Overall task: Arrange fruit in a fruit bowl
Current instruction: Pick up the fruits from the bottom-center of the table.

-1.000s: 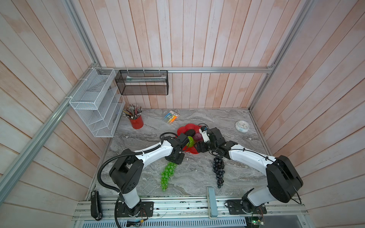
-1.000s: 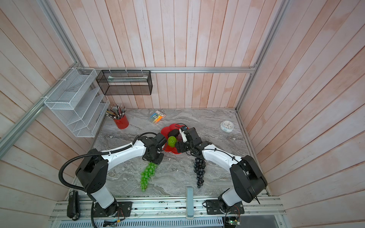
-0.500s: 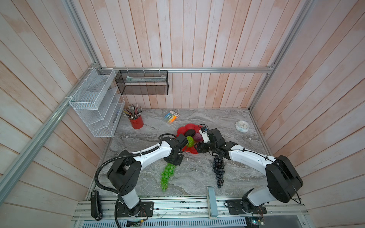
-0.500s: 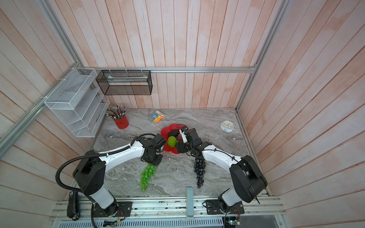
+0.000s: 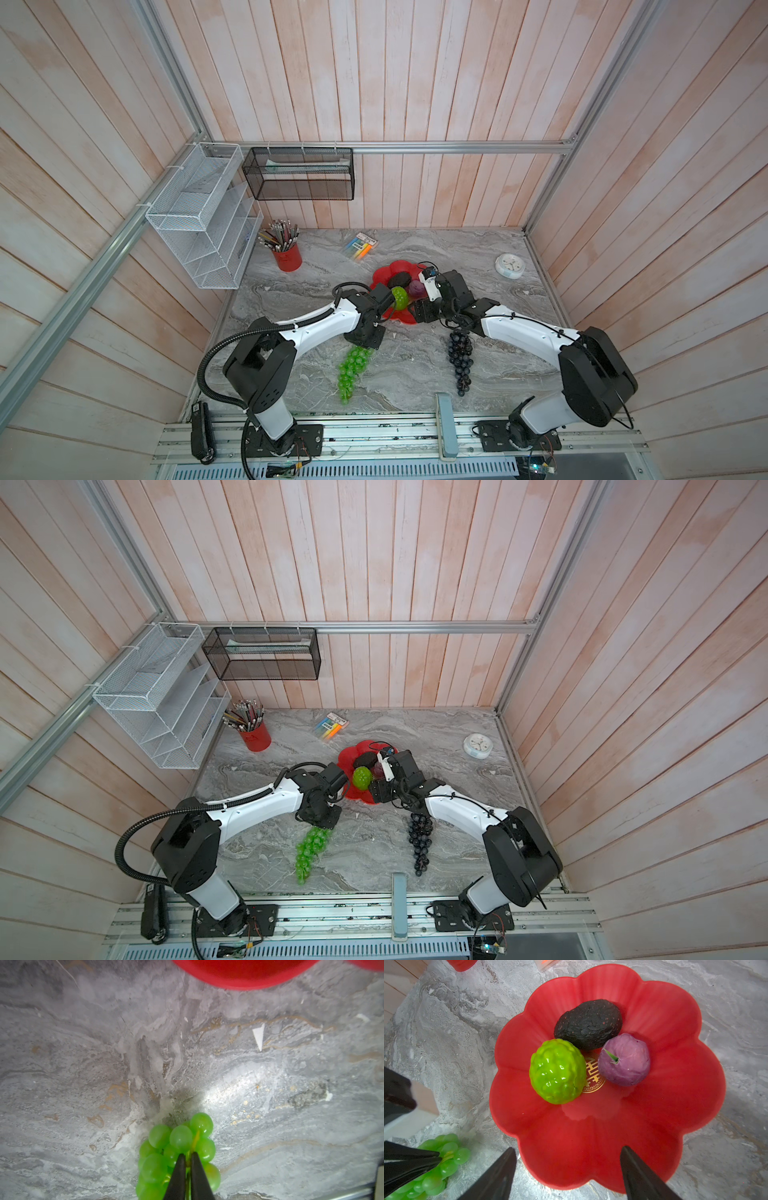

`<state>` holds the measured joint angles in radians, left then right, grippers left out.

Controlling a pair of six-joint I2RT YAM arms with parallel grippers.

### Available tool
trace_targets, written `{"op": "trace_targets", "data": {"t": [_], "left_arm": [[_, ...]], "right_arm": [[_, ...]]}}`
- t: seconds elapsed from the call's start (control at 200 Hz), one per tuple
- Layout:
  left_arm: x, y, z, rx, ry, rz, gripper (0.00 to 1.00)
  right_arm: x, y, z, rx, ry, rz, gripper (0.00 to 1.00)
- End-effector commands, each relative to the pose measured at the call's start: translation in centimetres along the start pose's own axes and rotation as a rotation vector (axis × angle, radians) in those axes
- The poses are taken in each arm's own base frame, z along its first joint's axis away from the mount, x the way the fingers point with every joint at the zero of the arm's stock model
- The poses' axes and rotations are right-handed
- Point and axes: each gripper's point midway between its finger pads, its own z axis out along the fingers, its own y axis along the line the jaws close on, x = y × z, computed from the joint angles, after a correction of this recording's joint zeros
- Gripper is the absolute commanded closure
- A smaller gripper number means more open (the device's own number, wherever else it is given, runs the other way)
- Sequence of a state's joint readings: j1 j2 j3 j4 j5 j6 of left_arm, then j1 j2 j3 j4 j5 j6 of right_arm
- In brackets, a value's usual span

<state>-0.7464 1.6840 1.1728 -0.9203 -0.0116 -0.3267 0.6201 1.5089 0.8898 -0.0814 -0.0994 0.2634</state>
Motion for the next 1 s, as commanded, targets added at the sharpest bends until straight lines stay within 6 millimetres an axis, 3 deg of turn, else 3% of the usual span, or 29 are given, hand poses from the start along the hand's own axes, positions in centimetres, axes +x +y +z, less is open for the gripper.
{"op": "trace_targets", "data": {"t": [0.0, 0.36, 0.555, 0.785, 0.995], "left_arm": [[-0.4, 0.3, -1.3, -0.012, -0.044, -0.008, 0.96], [-0.5, -0.2, -6.1, 0.066, -0.138, -0.048, 1.0], [-1.0, -1.3, -10.3, 0.152, -0.214, -0.078, 1.0], [-5.1, -3.6, -16.7, 0.271, -0.359, -0.077, 1.0], [-10.7, -6.4, -20.0, 0.377, -0.457, -0.026, 1.0]], "right_arm": [[-0.1, 0.0, 0.1, -0.004, 0.003, 0.011, 0.21], [-1.3, 0.3, -0.7, -0.003, -0.03, 0.0, 0.22], [-2.2, 0.4, -1.9, -0.001, -0.073, 0.007, 0.22], [-4.2, -0.5, -4.6, 0.06, -0.178, 0.007, 0.22], [-5.9, -1.0, -6.6, 0.063, -0.251, 0.028, 0.22]]}}
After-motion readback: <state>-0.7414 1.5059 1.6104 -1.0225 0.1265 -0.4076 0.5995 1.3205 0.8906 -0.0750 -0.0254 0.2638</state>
